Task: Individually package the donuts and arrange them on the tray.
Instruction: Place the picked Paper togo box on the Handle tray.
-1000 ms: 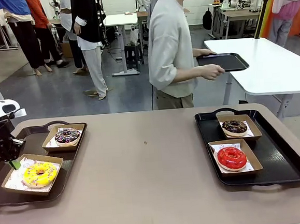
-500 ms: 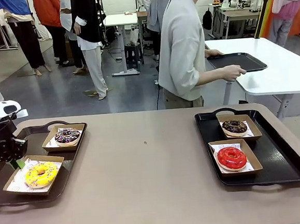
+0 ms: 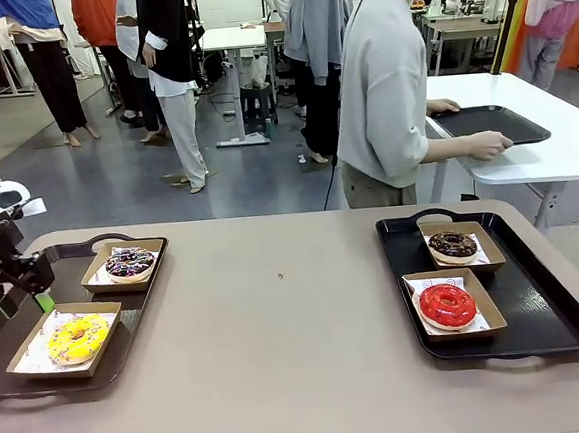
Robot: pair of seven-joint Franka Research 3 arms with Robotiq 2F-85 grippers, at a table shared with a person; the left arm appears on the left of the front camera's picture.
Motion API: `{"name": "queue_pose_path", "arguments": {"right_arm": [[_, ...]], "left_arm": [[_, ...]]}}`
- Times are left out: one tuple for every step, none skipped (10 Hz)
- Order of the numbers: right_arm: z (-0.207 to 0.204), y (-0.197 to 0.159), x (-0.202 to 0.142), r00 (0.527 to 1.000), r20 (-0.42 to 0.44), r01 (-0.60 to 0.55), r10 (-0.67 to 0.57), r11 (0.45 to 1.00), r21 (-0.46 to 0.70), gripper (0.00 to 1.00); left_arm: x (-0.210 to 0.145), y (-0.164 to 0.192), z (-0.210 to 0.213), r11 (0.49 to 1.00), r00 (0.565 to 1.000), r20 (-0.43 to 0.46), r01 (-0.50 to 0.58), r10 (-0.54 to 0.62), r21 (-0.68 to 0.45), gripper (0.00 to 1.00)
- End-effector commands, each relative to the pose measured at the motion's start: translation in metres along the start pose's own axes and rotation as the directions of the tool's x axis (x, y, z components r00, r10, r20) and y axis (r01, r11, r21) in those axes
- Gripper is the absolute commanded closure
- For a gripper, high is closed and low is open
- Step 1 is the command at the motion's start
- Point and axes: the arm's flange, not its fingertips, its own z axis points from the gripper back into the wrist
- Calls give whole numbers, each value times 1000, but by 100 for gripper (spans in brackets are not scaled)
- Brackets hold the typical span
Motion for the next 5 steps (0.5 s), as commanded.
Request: {"name": "queue_pose_path", "arguments": {"right_arm": [[2,1,-1,1000,-1,-15,15,1000,10,0],[2,1,-1,1000,-1,-15,15,1000,10,0],[2,1,-1,1000,-1,-15,15,1000,10,0],[2,1,-1,1000,-1,-15,15,1000,10,0],[2,1,-1,1000,-1,-15,15,1000,10,0]], "left_arm": [[-31,-1,16,994,999,-22,35,-38,-100,0],[-42,-1,28,986,998,-21,47,-51,-158,19],[-56,3,42,966,998,7,59,-59,-250,19],[-69,13,55,934,994,53,104,-92,-342,19],[-76,31,69,882,991,112,111,-66,-458,19]]}}
